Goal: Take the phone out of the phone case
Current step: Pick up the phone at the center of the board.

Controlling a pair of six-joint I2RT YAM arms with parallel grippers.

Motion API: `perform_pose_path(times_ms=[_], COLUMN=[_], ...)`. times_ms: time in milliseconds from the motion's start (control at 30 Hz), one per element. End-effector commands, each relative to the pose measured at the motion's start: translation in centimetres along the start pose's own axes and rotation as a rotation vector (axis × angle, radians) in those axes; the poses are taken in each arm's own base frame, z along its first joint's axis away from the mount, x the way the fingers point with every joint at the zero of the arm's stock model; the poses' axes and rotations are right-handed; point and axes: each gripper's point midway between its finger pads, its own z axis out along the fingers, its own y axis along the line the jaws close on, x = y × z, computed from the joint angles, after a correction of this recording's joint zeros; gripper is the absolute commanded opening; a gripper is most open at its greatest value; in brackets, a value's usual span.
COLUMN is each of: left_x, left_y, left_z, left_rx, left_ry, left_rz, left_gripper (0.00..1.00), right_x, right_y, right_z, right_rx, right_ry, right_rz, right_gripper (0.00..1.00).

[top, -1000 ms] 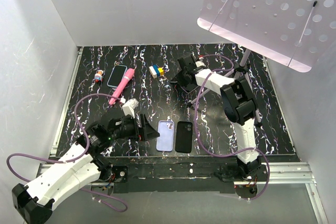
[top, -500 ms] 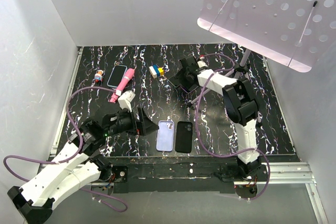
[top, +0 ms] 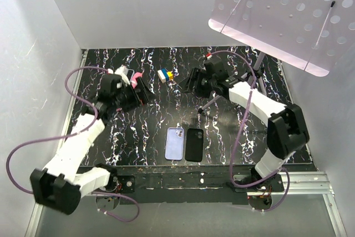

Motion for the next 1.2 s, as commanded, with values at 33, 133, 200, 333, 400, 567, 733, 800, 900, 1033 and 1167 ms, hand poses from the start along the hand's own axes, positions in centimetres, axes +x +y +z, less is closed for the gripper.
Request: perform_pose_path(times_ms=[33,133,200,333,400,567,733,800,900,1033,1167], left_x=[-6.7,-10.0,-12.4,-17.1,-18.7,-22.5,-23.8,-23.7,-23.0,-21.4,-20.2], left_y=[5.5,10.2,13.3,17.7,19.8,20.9,23.0,23.9,24.4,25.4,26.0], left_z=[3.0,4.2,4.6,6.4,7.9,11.7,14.0,14.3,15.7,17.0,17.5], left_rx=[-0.155,-0.292,-0.394,-0.462,-0.533,-0.488,-0.523,-0.547,-0.515,-0.497,-0.493], left_ry=[-0.082,-0.113,-0.139,-0.159,-0.126,-0.099,-0.036,-0.015,0.021,0.082,0.109], left_rz=[-0.147,-0.211,-0.226,-0.136,-0.07,0.091,0.192,0.209,0.238,0.234,0.223], left_gripper=[0.98,0.98,0.98,0.98,0.98,0.98,0.98,0.98,0.98,0.98,0.98], right_x=[5.6,7.0,7.7,8.7,9.1,9.4,9.7,9.8,9.9,10.0,9.6], right_y=[2.1,2.0,2.0,2.0,2.1,2.7,2.9,2.8,2.5,2.1,3.1], right_z=[-4.0,-6.0,-7.2,-8.9,-9.3,-10.0,-10.7,-11.0,-11.3,-11.5,-12.4], right_rx=[-0.256,-0.29,-0.318,-0.365,-0.384,-0.423,-0.454,-0.457,-0.453,-0.442,-0.483], right_ry=[0.172,0.199,0.203,0.206,0.218,0.238,0.257,0.258,0.263,0.266,0.27], right_rz=[-0.156,-0.187,-0.215,-0.253,-0.264,-0.274,-0.272,-0.264,-0.252,-0.232,-0.219], right_gripper=[0.73,0.74,0.74,0.74,0.74,0.73,0.74,0.74,0.74,0.74,0.74])
